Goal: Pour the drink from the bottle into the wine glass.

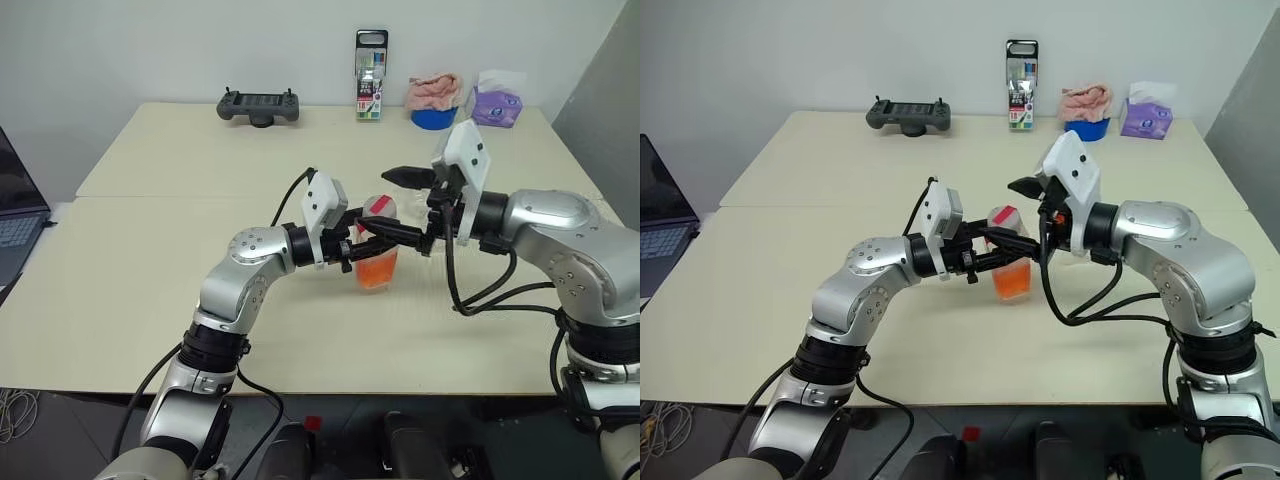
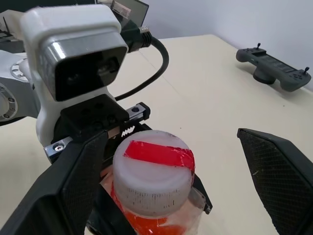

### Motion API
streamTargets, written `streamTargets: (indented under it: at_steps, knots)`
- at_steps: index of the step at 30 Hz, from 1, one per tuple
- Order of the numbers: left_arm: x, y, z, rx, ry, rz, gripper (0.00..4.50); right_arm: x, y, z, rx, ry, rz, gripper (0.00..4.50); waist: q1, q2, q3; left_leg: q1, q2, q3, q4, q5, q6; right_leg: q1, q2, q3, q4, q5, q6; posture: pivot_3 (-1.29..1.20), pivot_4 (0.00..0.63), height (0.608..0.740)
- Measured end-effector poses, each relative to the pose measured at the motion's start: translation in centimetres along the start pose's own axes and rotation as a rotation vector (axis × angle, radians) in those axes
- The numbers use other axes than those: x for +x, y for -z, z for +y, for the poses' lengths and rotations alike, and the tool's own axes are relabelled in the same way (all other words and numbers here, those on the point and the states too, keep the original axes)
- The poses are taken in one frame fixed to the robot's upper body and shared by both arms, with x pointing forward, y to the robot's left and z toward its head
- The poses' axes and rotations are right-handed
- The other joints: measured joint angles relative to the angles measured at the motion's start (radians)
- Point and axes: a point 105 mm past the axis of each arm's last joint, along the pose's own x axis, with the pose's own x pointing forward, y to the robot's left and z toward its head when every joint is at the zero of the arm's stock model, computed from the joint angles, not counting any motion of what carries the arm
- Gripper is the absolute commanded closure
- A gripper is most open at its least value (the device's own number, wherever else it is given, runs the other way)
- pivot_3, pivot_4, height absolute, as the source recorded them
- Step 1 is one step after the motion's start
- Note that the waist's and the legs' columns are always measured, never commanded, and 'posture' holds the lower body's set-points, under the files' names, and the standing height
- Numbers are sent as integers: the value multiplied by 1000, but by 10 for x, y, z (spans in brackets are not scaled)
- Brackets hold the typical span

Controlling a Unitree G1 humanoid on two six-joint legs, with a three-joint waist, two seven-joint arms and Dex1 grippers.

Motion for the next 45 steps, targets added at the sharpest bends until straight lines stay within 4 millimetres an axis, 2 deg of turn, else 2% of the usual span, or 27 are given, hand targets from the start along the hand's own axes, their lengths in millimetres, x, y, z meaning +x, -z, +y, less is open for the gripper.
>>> streamTargets:
  at_steps: [8,13,29,34,38,42,45]
  knots:
    - [-1,0,1,1,-6,3,2363,16,5,-3,0,4,5,0,0,0,0,0,0,0,0,0,0,0,0,0,0,0,0,0,150,740]
    - [-1,0,2,3,-15,3,2363,18,6,-7,5,10,0,0,0,0,0,0,0,0,0,0,0,0,0,0,0,0,0,0,150,740]
    - [-1,1,2,4,-19,7,2363,-10,13,-10,29,-14,15,0,0,0,0,0,0,0,0,0,0,0,0,0,0,0,0,0,150,740]
    - [-2,1,2,7,-13,14,2363,-27,15,-9,41,-32,26,0,1,0,0,0,0,0,0,0,0,0,0,0,-1,0,0,0,150,740]
    - [-1,2,1,7,-10,14,2363,-25,7,-1,51,-60,-10,0,-3,0,0,0,1,0,0,0,0,0,1,0,0,0,0,0,150,740]
    - [-1,2,1,7,-10,16,2363,-21,8,-3,75,-6,-11,0,-1,0,0,0,0,0,0,0,0,0,1,0,0,0,0,0,150,740]
    - [-2,2,2,8,-11,17,2363,-18,4,3,83,10,-23,0,-1,0,0,0,0,0,0,0,0,0,1,0,-1,0,0,0,150,740]
